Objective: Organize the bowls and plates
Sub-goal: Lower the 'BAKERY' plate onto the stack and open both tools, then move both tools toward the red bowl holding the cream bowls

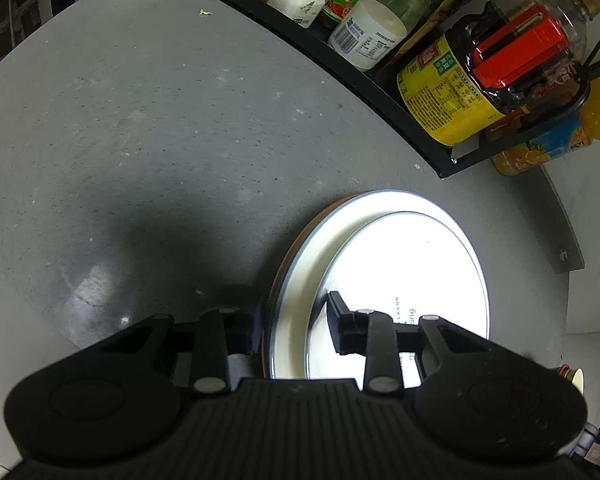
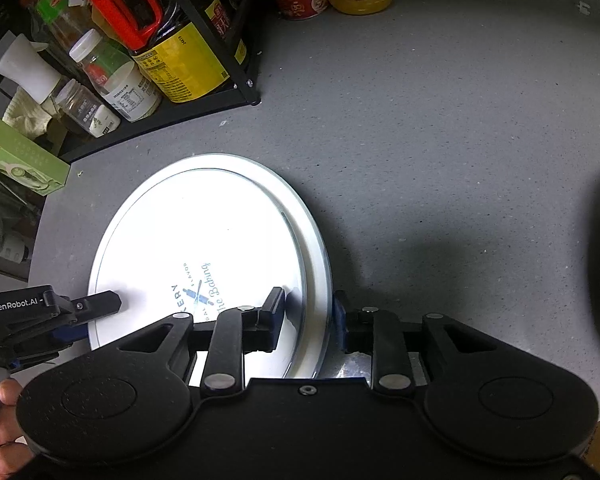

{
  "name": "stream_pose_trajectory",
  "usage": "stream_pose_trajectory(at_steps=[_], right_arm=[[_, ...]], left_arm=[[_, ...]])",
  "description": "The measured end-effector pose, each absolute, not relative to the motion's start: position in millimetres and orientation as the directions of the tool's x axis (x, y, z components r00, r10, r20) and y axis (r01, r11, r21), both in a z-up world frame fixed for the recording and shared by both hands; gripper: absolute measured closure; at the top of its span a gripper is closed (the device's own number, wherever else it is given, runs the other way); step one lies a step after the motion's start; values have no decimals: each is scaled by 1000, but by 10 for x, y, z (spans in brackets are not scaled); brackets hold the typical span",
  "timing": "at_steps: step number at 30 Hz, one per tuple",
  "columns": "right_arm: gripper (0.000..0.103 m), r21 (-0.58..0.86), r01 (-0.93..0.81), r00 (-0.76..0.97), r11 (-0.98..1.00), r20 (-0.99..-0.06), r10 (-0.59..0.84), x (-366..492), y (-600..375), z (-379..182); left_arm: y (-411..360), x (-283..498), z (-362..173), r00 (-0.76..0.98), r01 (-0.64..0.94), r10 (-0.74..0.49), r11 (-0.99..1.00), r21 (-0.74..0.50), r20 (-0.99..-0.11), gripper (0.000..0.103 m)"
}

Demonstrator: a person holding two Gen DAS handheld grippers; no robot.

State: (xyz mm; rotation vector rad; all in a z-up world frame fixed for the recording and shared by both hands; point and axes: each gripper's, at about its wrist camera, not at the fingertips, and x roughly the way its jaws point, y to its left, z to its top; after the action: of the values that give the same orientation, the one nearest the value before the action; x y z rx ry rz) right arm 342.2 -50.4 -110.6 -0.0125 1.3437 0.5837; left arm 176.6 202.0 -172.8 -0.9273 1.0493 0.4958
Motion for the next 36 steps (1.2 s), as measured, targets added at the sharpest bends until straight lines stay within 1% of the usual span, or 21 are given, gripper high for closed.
stream_pose_trajectory(at_steps=[5, 7, 9, 11, 13, 15, 16, 18, 19, 20, 21, 24, 26, 36], right_arm=[[75, 323, -387, 103, 864, -916, 388, 3426, -519, -1110], [74, 322, -386, 109, 865, -915, 389, 3415, -537, -1079], [68, 329, -381, 118, 864, -909, 399, 3403, -569, -1014], [50, 332, -383, 140, 862, -901, 410, 3384, -624, -916], [43, 324, -391, 166, 862, -896, 412, 3374, -669, -814], [40, 320, -395, 189, 861, -889, 418, 3362, -731, -713], [37, 320, -396, 202, 861, -884, 421, 3357, -767, -660], [27, 323, -394, 232, 861, -871, 433, 3348, -861, -551], [20, 324, -389, 246, 862, -866, 436, 3342, -909, -506], [16, 326, -384, 261, 864, -859, 440, 3337, -961, -462], [14, 329, -377, 273, 866, -854, 443, 3335, -1015, -421], [11, 334, -360, 297, 871, -844, 446, 3328, -1163, -327], [8, 334, -357, 314, 872, -837, 449, 3328, -1246, -273], [7, 336, -280, 433, 899, -792, 430, 3478, -1700, 2]], left_arm=[[2044, 1766, -1742, 444, -736, -75, 538, -411, -893, 73], [2031, 1792, -1730, 432, -734, -68, 553, -395, -899, 72], [2008, 1856, -1704, 389, -736, -54, 583, -345, -920, 68], [1981, 1916, -1670, 356, -735, -50, 601, -313, -933, 66], [1952, 1951, -1614, 355, -729, -44, 613, -305, -934, 58], [1904, 1995, -1534, 351, -724, -21, 628, -285, -936, 44], [1876, 2019, -1491, 352, -719, -9, 638, -277, -936, 42], [1812, 2072, -1400, 363, -703, 5, 658, -270, -932, 30], [1778, 2098, -1358, 368, -695, 8, 667, -270, -930, 27], [1751, 2127, -1312, 375, -684, 7, 676, -272, -927, 24], [1713, 2151, -1269, 383, -673, 4, 686, -276, -924, 23], [1575, 2226, -1153, 407, -639, -11, 711, -293, -913, 18], [1485, 2269, -1085, 418, -620, -26, 722, -306, -908, 17], [1132, 2520, -818, 465, -525, -76, 778, -343, -882, 15]])
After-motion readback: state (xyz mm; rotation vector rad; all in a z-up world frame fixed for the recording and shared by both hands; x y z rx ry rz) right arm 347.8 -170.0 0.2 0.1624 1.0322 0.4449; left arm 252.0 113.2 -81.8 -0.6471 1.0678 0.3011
